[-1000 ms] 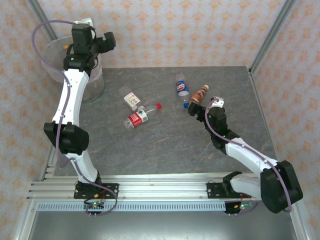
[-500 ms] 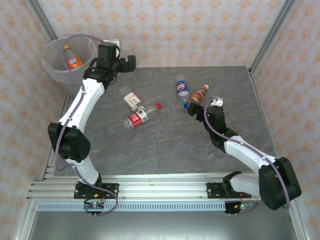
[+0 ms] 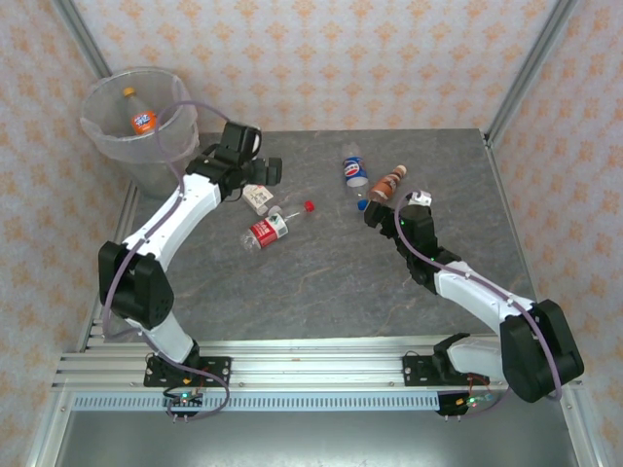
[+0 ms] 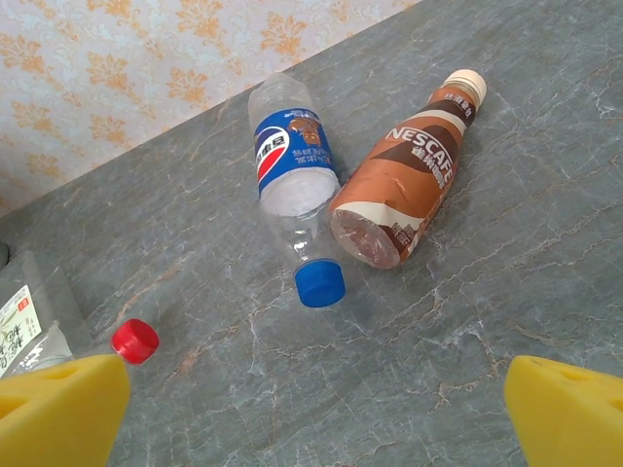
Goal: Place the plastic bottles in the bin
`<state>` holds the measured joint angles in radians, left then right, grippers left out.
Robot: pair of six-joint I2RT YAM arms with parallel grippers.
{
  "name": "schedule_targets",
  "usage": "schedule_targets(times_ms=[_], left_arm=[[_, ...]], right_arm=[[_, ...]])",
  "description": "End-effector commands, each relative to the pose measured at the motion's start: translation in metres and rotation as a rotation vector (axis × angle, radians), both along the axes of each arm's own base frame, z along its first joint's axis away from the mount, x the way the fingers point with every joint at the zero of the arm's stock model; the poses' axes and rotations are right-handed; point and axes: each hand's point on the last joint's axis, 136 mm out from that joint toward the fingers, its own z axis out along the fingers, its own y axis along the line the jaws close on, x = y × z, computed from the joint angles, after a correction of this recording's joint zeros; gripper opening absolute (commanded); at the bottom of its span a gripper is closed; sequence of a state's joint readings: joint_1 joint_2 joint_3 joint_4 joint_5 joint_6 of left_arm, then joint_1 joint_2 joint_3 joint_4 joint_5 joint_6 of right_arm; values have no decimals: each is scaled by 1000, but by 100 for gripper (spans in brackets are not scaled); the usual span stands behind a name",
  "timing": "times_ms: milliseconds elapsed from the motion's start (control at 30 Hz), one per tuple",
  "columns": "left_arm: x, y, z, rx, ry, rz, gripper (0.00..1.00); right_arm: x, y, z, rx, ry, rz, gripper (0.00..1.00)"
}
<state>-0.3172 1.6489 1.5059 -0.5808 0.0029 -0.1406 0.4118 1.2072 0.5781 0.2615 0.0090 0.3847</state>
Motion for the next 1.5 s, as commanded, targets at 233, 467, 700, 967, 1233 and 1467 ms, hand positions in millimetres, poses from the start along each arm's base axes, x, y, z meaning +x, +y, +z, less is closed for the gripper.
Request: schedule_targets(times_ms=[233, 467, 700, 967, 1233, 1467], left_arm=[[-56, 1, -40, 149, 204, 1, 100], [-74, -18, -85, 157, 421, -158, 100], [-68, -22, -111, 199, 474, -194, 100], [-56, -23, -149, 314, 556, -243, 97], [-75, -52, -165, 228, 619, -346, 94], [-70, -52, -171, 274, 611, -329, 92]], right_arm=[[9, -2, 6, 8, -9, -41, 99], [8, -5, 4, -4, -4, -49, 99], [10, -6, 2, -10, -1, -59, 99], [9, -6, 1, -7, 3, -64, 99], [7, -11, 0, -19, 3, -77, 99], [12, -7, -1, -9, 5, -72, 99]])
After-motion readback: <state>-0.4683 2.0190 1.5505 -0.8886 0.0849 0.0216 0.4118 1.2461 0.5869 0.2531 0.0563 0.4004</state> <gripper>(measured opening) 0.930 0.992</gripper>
